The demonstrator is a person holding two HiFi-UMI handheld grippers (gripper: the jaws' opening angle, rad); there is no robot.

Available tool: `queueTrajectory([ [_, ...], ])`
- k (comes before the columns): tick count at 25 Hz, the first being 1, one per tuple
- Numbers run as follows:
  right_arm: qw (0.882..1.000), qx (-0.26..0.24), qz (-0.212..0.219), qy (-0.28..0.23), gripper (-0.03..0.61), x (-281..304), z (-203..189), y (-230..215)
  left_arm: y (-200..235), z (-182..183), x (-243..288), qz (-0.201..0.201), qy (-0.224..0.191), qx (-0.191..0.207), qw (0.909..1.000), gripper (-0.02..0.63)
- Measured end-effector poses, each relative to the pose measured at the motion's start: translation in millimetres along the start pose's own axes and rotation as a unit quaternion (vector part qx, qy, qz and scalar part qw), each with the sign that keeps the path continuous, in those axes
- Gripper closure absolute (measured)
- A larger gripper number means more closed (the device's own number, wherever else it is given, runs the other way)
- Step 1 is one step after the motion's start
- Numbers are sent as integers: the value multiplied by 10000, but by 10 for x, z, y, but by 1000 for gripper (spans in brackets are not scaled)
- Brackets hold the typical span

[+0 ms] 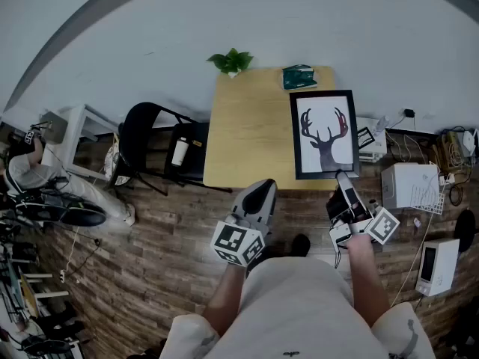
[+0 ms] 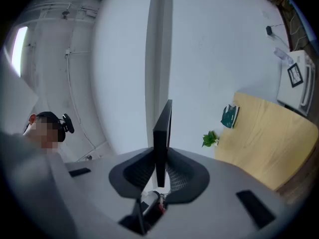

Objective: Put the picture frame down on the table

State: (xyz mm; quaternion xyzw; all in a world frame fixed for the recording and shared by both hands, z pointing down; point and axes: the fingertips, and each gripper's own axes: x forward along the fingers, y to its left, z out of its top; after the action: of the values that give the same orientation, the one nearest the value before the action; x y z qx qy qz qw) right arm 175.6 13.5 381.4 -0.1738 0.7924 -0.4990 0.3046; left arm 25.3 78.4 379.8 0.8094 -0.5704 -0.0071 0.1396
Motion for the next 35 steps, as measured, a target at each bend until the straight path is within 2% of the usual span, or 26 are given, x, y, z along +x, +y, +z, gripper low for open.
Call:
queueTrajectory([
  [14, 9998, 65, 120, -110, 512, -261, 110, 98, -262, -108, -46, 131, 211, 138, 9996, 598],
  [21, 9993, 46, 370, -30, 515, -352, 138, 149, -402, -161, -26, 169, 259, 202, 9993, 598],
  [35, 9987, 372, 355, 9, 514, -338, 186, 1, -381, -226, -8, 351, 348, 212, 9986, 598],
])
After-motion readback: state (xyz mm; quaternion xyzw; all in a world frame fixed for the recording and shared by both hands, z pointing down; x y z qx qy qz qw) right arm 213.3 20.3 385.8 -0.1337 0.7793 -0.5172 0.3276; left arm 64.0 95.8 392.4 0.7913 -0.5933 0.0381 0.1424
